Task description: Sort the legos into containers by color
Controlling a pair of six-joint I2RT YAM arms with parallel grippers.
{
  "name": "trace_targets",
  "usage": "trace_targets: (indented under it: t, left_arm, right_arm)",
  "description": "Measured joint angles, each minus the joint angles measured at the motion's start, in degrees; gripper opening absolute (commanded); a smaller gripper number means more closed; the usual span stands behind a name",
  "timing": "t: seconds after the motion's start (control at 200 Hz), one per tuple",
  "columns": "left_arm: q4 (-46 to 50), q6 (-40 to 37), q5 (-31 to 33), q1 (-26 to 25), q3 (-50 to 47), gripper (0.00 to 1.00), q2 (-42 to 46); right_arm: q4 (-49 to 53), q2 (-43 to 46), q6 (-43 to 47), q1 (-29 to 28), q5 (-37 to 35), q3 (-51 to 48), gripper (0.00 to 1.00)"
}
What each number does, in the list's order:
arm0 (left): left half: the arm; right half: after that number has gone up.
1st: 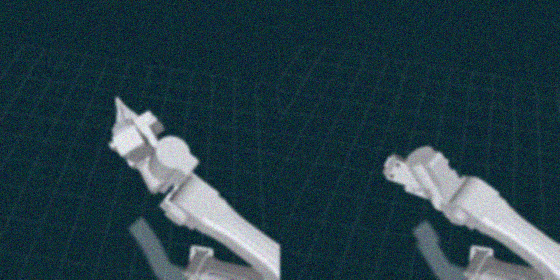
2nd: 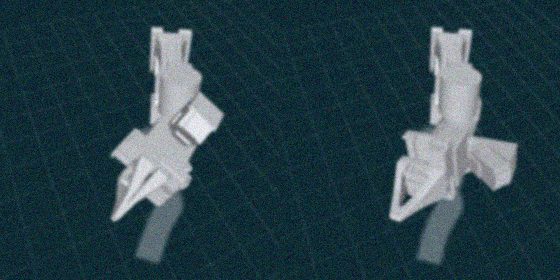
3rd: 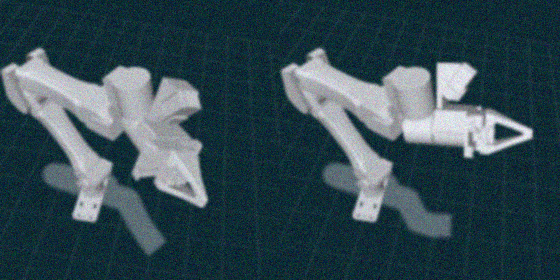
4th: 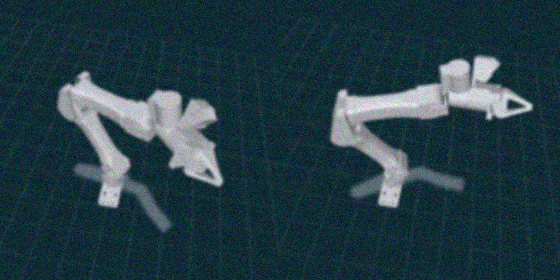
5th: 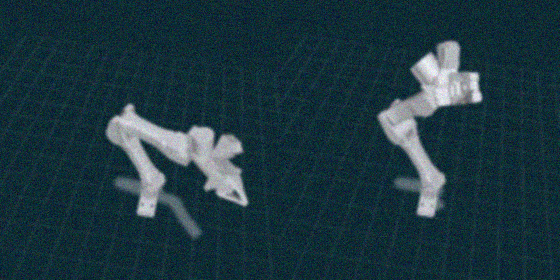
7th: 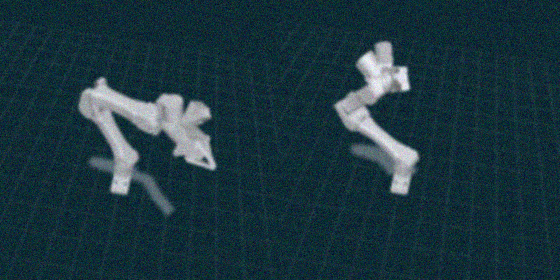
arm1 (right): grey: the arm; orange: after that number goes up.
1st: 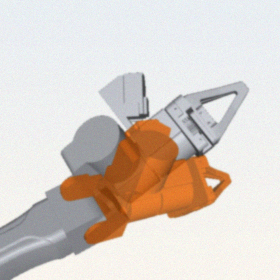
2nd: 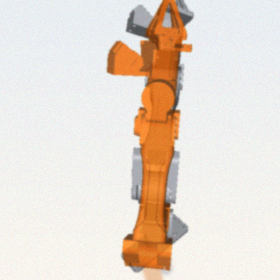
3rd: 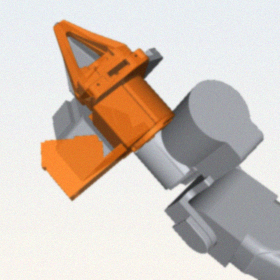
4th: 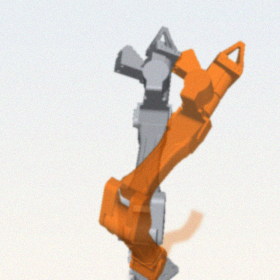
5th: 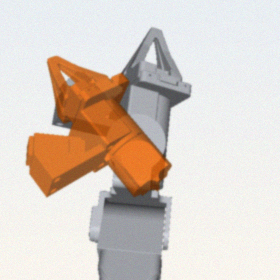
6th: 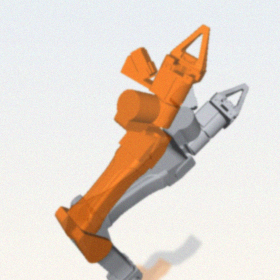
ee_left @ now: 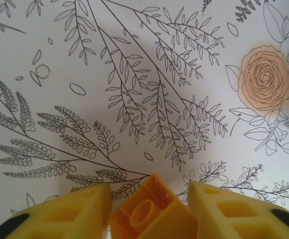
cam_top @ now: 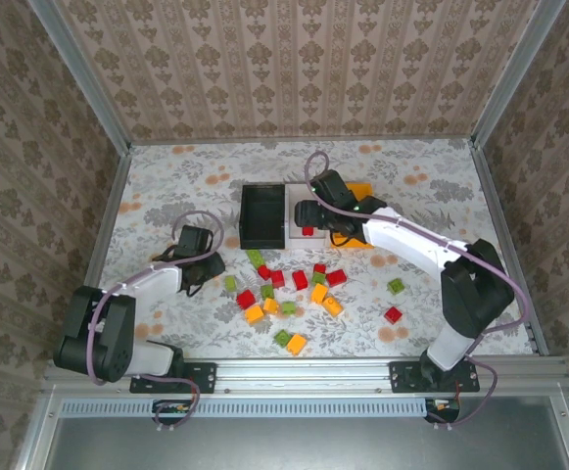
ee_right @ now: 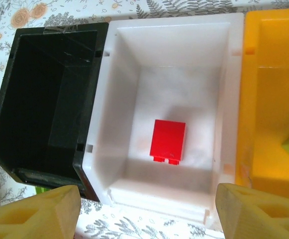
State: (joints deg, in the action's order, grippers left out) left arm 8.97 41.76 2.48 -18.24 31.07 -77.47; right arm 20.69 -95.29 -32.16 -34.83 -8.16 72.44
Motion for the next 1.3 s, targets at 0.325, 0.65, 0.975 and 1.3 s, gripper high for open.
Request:
trace_targets:
  t: [0.325,0.65,0.975,1.3]
  left_arm:
    - [-1.31,0.04,0.11,-0.76,-1.2,0.17,2.62]
    - [5.95,-1.77,0.57,-10.1,14.38,0.19,6.71]
    - [3.26,-4.5,1.03,-12.17,29.4,0.18,-13.35]
    - [3.13,-5.92,1.16,-12.81,36.35,0.59,-21.2]
  right_arm:
    - [-0.87,5.68,-1.09,0.09,-1.05,-4.24,0.73]
    - [-1.27,12.98,-2.89,1.46,-2.01,-14.1,0.73]
    - [-1.2,21.27,-4.98,3.56,-2.86,-23.17,0.74]
    - [1.49,27.45,-6.12,5.31,-3.52,-26.62,0.76]
